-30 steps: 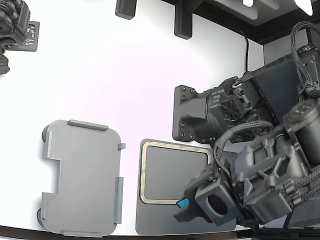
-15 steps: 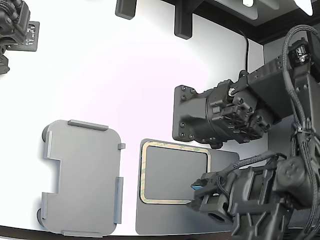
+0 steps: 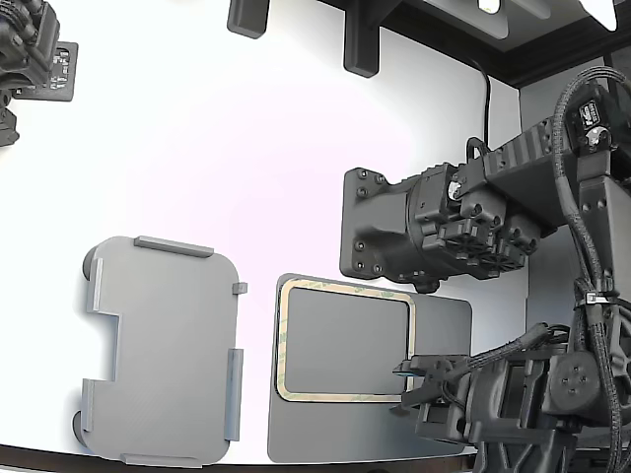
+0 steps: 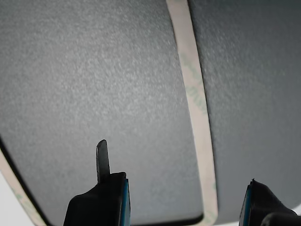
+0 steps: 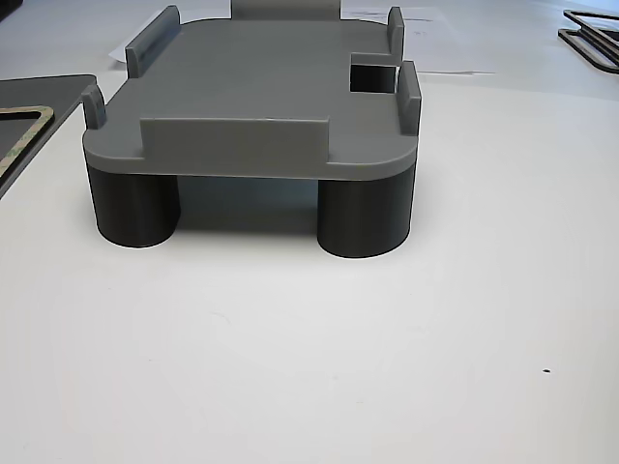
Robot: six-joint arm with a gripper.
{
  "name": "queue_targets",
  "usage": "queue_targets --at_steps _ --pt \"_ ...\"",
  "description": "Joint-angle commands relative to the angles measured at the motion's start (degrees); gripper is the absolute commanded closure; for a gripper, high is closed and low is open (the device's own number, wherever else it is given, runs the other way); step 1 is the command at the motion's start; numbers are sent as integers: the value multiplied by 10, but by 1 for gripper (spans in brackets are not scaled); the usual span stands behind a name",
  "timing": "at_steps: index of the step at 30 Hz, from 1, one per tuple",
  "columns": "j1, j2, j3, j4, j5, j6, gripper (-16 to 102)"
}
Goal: Move top rectangular frame to the holder.
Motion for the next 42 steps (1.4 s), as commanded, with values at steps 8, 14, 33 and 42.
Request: queue_targets --at_steps 8,14,33,42 --pt "11 11 49 -45 -4 -18 -14" --pt "9 -34 26 -62 -11 -31 -14" --pt "11 -78 50 -122 -36 -44 -14" --pt "12 -104 40 -115 -40 -55 -6"
